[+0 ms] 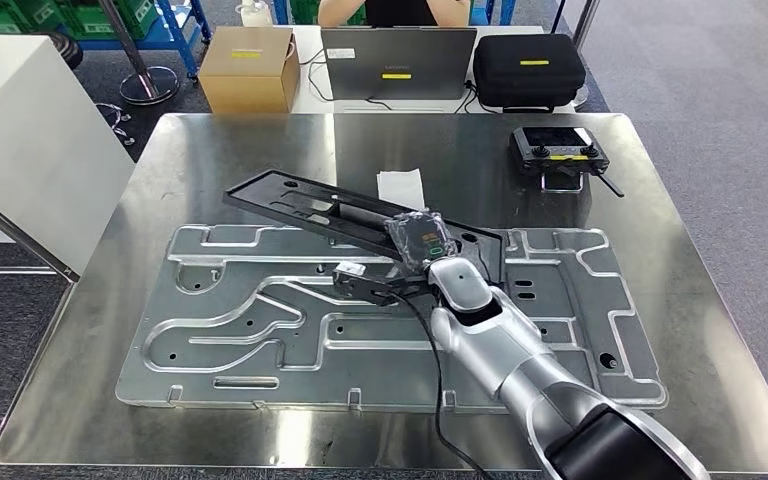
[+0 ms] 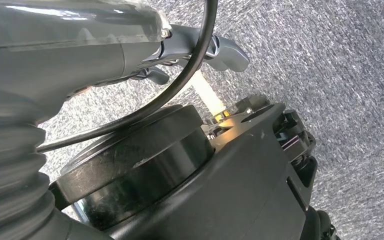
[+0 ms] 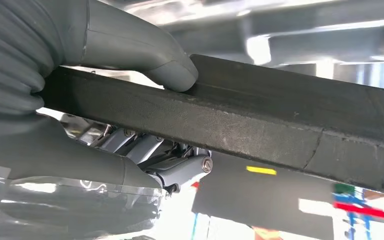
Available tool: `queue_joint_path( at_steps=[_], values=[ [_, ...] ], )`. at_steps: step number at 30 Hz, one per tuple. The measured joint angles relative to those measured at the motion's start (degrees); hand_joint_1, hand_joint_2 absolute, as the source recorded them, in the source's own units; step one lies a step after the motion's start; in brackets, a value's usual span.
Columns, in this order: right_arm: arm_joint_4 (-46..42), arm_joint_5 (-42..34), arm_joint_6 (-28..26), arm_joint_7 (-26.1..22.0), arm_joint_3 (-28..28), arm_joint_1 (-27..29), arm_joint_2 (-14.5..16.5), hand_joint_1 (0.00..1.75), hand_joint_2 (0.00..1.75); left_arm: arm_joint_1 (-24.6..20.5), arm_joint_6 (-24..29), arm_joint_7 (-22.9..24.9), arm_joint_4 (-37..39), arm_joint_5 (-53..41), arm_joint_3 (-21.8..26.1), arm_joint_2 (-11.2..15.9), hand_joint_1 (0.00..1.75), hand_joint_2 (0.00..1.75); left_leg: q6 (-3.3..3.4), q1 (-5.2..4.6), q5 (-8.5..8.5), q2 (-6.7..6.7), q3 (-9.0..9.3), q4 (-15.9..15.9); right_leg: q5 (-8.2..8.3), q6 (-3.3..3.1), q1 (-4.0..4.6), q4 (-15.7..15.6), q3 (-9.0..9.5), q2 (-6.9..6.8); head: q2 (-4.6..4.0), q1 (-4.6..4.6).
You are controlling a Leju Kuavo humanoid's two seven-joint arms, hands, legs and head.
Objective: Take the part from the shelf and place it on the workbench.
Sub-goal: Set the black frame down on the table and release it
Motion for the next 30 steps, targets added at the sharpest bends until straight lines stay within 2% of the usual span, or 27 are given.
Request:
queue_joint_path(
  at_steps=[7,12,30],
  values=[
    [-10.1,-0.9,0.6,1.0,1.9,5.0,1.7,1.75,1.75,0.2,0.5,-0.2,0.0,1.0,0.1,-0.1,0.00,1.75,-0.09,0.01,-0.07,-0.01,0.00,0.0,-0.06,0.01,0.06,0.0,-0.03,-0.01,0.01,-0.01],
    [-14.6,-1.3,2.4,1.9,3.1,6.1,1.9,1.75,1.75,0.3,1.1,-0.2,0.0,1.0,0.2,-0.1,0.00,1.75,-0.10,0.02,-0.07,0.00,0.01,-0.1,-0.08,0.00,0.05,0.0,-0.05,-0.01,0.00,0.02],
    [-15.0,-2.7,3.6,3.0,3.8,6.7,1.7,1.75,1.75,0.3,0.6,-0.4,0.0,0.5,0.3,-0.1,0.00,1.75,-0.09,0.01,-0.07,-0.01,0.00,0.0,-0.08,0.01,-0.04,0.0,-0.04,-0.02,0.00,0.01]
  ],
)
